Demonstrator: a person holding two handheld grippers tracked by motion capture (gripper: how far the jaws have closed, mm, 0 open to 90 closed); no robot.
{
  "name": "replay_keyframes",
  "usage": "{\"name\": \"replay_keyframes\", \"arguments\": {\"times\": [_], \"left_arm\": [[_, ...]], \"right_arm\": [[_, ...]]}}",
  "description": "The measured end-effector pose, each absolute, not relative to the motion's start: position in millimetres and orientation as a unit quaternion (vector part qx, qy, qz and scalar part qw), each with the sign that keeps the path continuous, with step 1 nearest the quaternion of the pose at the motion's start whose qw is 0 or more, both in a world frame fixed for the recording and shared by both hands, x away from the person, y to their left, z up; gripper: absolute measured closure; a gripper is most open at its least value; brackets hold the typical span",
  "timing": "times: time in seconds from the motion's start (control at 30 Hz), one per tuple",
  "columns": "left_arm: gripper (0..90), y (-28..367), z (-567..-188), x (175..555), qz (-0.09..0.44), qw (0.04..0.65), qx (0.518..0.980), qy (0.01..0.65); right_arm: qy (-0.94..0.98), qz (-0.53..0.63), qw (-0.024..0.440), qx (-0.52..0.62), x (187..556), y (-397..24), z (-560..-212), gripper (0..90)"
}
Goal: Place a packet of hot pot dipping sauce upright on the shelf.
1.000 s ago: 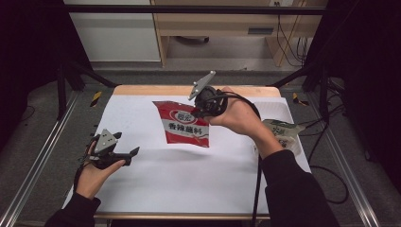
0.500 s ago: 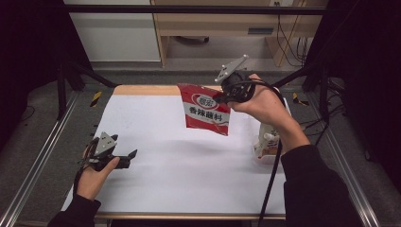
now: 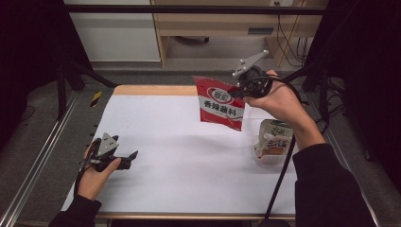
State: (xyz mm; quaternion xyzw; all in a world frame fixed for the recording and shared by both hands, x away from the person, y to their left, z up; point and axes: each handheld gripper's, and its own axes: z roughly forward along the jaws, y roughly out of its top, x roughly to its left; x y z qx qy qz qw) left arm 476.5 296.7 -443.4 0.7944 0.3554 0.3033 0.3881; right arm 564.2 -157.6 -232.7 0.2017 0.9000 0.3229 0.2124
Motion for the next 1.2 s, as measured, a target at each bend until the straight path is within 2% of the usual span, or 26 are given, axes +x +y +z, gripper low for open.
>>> {"name": "replay_keyframes", "arguments": {"times": [0.6,1.2], "left_arm": [[7.0,300,-444,478,0.304,0.386,0.793,0.361],[6.9,299,-446,478,0.304,0.383,0.792,0.366]], "right_arm": [[0.875,0.339,0.248,0.241,572,-206,-223,90.0],[0.85,0.352,0.261,0.293,583,-257,-233,90.0]]}}
